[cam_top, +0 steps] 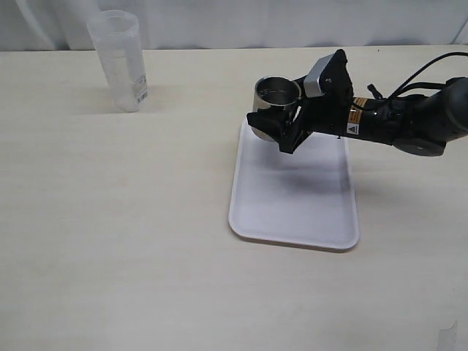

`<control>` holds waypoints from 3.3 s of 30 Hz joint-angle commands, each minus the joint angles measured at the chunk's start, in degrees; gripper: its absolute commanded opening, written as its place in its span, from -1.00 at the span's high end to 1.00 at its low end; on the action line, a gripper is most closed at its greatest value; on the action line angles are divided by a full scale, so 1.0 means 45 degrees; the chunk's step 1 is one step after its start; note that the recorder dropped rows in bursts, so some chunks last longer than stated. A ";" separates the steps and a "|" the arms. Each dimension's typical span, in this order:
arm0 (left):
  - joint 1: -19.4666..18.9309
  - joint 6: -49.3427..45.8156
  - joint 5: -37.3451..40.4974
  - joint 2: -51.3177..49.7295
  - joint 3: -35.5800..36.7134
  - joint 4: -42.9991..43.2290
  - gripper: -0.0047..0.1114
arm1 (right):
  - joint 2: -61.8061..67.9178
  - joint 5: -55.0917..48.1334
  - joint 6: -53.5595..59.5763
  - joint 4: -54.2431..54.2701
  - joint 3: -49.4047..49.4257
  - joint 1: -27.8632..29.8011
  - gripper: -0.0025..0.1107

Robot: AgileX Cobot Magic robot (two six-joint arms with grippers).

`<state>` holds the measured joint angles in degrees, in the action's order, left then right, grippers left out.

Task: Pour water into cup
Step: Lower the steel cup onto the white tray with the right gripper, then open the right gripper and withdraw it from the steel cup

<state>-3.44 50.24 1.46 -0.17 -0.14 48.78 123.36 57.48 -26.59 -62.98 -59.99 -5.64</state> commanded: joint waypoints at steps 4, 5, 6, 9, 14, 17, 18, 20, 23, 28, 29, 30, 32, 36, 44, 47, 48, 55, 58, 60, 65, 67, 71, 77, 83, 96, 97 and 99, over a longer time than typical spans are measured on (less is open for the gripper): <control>0.0028 0.0129 -0.0166 0.0037 0.0031 0.0015 -0.83 | -0.0218 0.0438 0.0363 0.0131 0.0063 0.0072 0.88; 0.0028 0.0129 -0.0254 0.0037 0.0031 0.0015 -0.83 | -0.0218 0.0438 0.0442 0.0161 0.0099 0.0072 0.88; 0.0028 0.0129 -0.0437 0.0037 0.0031 0.0015 -0.83 | -0.0218 0.0408 0.0541 0.0214 0.0161 0.0072 0.88; 0.0028 0.0129 -0.0547 0.0037 0.0031 0.0015 -0.83 | -0.0218 0.0194 0.0897 0.0643 0.0348 0.0182 0.88; 0.0028 0.0129 -0.0603 0.0037 0.0031 0.0015 -0.83 | -0.0191 0.0762 0.0943 0.0790 0.0812 0.0865 0.88; 0.0028 0.0129 -0.0603 0.0037 0.0031 0.0015 -0.83 | -0.0191 0.0765 0.1167 0.0790 0.1128 0.1221 0.88; 0.0028 0.0129 -0.0603 0.0037 0.0031 0.0015 -0.83 | -0.0169 0.0765 0.1289 0.0790 0.1224 0.1280 0.88; 0.0028 0.0129 -0.0603 0.0037 0.0031 0.0015 -0.83 | -0.0082 0.0765 0.1428 0.0790 0.1280 0.1276 0.88; 0.0028 0.0129 -0.0603 0.0037 0.0031 0.0015 -0.83 | 0.0171 0.0852 0.1428 0.0762 0.1280 0.1218 0.88; 0.0028 0.0129 -0.0603 0.0037 0.0031 0.0015 -0.83 | 0.0868 0.0875 0.1756 0.0787 0.1280 0.1216 0.88; 0.0028 0.0129 -0.0603 0.0037 0.0031 0.0015 -0.83 | 0.0932 0.0849 0.1892 0.0787 0.1280 0.1216 0.88; 0.0028 0.0129 -0.0603 0.0037 0.0031 0.0015 -0.83 | 0.1016 0.0872 0.2029 0.0787 0.1280 0.1216 0.88; 0.0028 0.0129 -0.0603 0.0037 0.0031 0.0015 -0.83 | 0.1049 0.0868 0.2052 0.0881 0.1280 0.1216 0.88; 0.0028 0.0129 -0.0603 0.0037 0.0031 0.0015 -0.83 | 0.1049 0.0893 0.2071 0.1066 0.1280 0.1216 0.88; 0.0028 0.0129 -0.0444 0.0037 0.0031 0.0052 -0.83 | 0.1049 0.0805 0.2071 0.1043 0.1280 0.1216 0.68; 0.0028 0.0129 -0.0444 0.0037 0.0031 0.0052 -0.83 | 0.1049 0.0805 0.2071 0.1043 0.1280 0.1216 0.24; 0.0028 0.0129 -0.0444 0.0037 0.0031 0.0052 -0.83 | 0.1049 0.0783 0.2071 0.1043 0.1280 0.1216 0.08; 0.0028 0.0129 -0.0444 0.0037 0.0031 0.0052 -0.83 | 0.1049 0.0729 0.2048 0.1280 0.1280 0.1216 -0.57; 0.0028 0.0129 -0.0444 0.0037 0.0031 0.0052 -0.83 | 0.1049 0.0729 0.2048 0.1280 0.1280 0.1216 -0.57; 0.0028 0.0129 -0.0444 0.0037 0.0031 0.0052 -0.83 | 0.1049 0.0729 0.2048 0.1280 0.1280 0.1216 -0.57; 0.0028 0.0129 -0.0444 0.0037 0.0031 0.0052 -0.83 | 0.0607 0.0729 0.2048 0.1280 0.1280 0.1216 -0.57; 0.0028 0.0129 -0.0444 0.0037 0.0031 0.0052 -0.83 | 0.0274 0.0729 0.2048 0.1280 0.1280 0.1216 -0.57; 0.0028 0.0129 -0.0444 0.0037 0.0031 0.0052 -0.83 | -0.0411 0.0729 0.1774 0.1280 0.1280 0.1216 -0.57; 0.0028 0.0129 -0.0485 0.0037 0.0031 0.0024 -0.83 | -0.1669 0.0756 0.0923 0.1367 0.1280 0.1216 -0.57; 0.0028 0.0129 -0.0485 0.0037 0.0031 0.0024 -0.83 | -0.3567 0.0350 -0.0488 0.1399 0.1280 0.1216 -0.13; 0.0028 0.0129 -0.0485 0.0037 0.0031 0.0024 -0.83 | -0.9507 -0.6149 -0.6747 -0.1193 0.1702 0.1216 0.88; 0.0028 0.0129 -0.0485 0.0037 0.0031 0.0024 -0.83 | -1.0063 -0.6384 -0.6935 -0.1043 0.1899 0.1216 0.88; 0.0028 0.0129 -0.0485 0.0037 0.0031 0.0024 -0.83 | -1.1163 -0.6626 -0.7325 -0.0962 0.2338 0.1216 0.88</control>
<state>-3.44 50.44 -0.66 -0.17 -0.14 49.00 78.67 30.34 -56.35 -67.28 -51.73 -0.14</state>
